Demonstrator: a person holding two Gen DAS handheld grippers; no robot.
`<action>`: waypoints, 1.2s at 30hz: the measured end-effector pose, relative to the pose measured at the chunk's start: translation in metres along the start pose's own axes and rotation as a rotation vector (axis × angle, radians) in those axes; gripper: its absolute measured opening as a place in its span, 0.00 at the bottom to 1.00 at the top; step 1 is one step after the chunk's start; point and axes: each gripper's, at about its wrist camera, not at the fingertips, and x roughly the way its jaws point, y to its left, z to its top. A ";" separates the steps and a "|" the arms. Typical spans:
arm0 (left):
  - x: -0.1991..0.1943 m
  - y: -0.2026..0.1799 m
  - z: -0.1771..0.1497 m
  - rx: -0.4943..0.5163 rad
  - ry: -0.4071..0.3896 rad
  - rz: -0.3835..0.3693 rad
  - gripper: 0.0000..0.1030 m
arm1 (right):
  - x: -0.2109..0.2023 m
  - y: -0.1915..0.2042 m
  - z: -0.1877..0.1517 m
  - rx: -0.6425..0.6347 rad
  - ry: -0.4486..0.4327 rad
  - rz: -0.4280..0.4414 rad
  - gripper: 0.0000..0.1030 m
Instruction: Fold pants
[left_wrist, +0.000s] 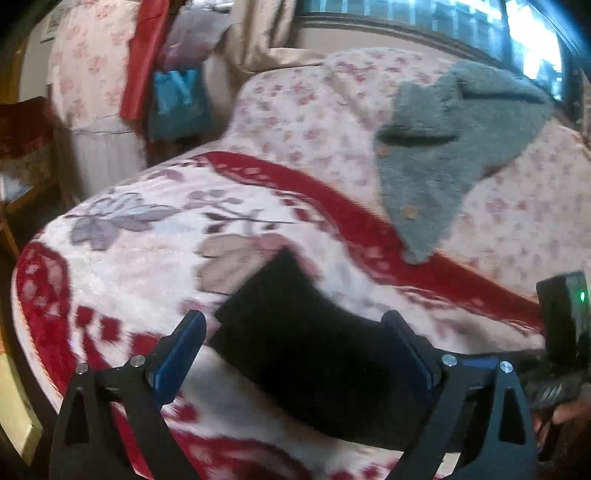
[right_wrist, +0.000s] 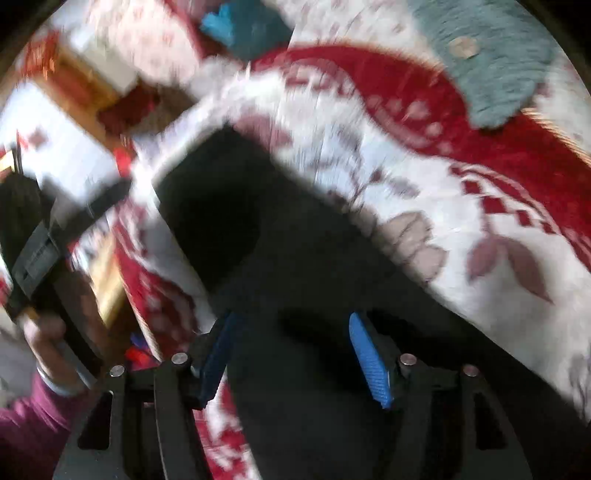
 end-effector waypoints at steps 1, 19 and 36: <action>-0.003 -0.009 -0.001 0.004 0.004 -0.027 0.93 | -0.021 -0.006 -0.008 0.039 -0.038 0.038 0.67; 0.030 -0.317 -0.032 0.133 0.381 -0.801 1.00 | -0.376 -0.263 -0.086 0.284 -0.184 -0.437 0.83; 0.131 -0.469 -0.066 0.241 0.735 -0.823 1.00 | -0.377 -0.379 -0.085 0.131 -0.025 -0.422 0.83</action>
